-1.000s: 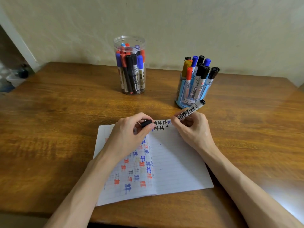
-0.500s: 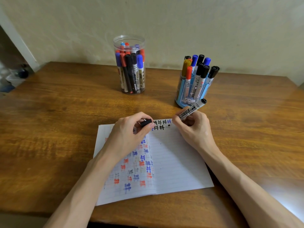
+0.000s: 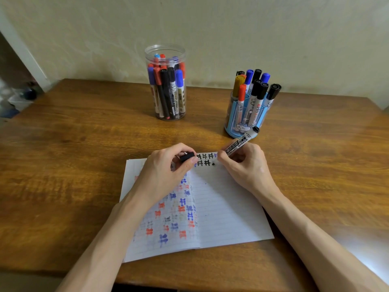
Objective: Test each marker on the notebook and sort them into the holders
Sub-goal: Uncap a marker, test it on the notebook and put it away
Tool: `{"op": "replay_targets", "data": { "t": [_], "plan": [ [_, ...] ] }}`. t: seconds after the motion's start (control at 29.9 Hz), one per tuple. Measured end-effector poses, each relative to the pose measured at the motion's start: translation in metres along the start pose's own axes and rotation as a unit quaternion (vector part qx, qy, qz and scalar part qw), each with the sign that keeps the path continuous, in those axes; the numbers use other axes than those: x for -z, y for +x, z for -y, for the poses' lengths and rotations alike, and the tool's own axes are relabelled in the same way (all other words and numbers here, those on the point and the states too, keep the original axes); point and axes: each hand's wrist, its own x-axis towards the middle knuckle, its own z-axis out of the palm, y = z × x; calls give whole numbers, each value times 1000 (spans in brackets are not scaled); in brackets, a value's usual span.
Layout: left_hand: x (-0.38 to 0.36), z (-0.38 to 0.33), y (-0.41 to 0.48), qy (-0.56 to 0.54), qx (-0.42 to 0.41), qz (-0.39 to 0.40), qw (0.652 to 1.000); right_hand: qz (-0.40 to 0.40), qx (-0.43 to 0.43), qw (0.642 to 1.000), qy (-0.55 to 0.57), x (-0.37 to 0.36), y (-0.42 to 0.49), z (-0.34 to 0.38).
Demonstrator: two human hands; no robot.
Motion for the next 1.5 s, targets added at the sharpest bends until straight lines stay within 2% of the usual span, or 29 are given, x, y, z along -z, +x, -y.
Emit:
{"op": "replay_targets", "data": {
  "t": [0.13,0.27,0.64,0.84,1.1,1.5],
  "plan": [
    [0,1,0,0,0,2,1000,-17,-18,999,26,1,1,-1],
    [0,1,0,-1,-2,-2,1000,-31,-13,999,7,1,1,-2],
    [0,1,1,1,-19,4,1000,15,-13,1000,-4,2,0,0],
    [2,-5,0,-26,-10,-16,999,3,6,997,73,7,3,0],
    [4,-8,0,-28,-16,-18,999,70,3,971,230,9,-3,13],
    [4,-12,-1,-33,-20,-13,999,102,22,966,237,8,-5,12]
  ]
}}
